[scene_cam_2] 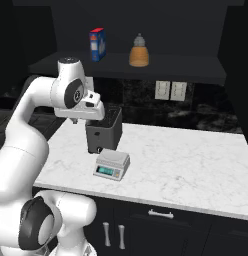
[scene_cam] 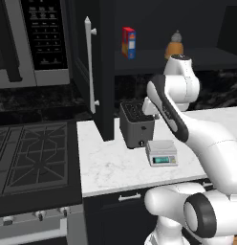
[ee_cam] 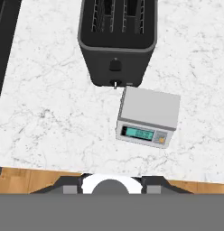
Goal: Pick the honey bottle and place it on the digital scale for weighing, and close the cabinet.
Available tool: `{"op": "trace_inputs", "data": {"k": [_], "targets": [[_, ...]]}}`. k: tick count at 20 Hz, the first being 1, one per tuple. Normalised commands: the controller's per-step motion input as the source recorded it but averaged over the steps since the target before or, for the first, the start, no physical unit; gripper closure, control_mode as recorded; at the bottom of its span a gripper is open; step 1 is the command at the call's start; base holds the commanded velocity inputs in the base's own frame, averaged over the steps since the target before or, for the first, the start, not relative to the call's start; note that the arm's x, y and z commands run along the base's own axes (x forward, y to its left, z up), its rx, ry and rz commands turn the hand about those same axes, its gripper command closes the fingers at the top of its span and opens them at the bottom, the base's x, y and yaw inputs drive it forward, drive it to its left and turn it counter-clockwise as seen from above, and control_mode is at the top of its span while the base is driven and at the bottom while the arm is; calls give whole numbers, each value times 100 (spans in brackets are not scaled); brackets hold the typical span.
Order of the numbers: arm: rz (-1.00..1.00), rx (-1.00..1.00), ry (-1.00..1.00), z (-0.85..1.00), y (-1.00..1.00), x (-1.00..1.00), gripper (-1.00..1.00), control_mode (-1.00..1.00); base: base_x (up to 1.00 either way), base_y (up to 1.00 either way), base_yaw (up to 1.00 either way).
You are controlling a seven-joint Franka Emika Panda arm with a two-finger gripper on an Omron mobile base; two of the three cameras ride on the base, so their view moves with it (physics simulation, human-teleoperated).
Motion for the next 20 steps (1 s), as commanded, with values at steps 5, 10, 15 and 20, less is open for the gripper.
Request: {"op": "trace_inputs", "data": {"k": [5,10,15,20], "targets": [[1,-2,-8,1,4,-40,-100,-100,0,0,0],[0,-11,-54,25,0,-77,-100,-100,0,0,0],[-1,-2,-58,77,-20,-58,-100,-100,0,0,0],[-4,3,-36,91,-37,-21,-100,-100,0,0,0]]}}
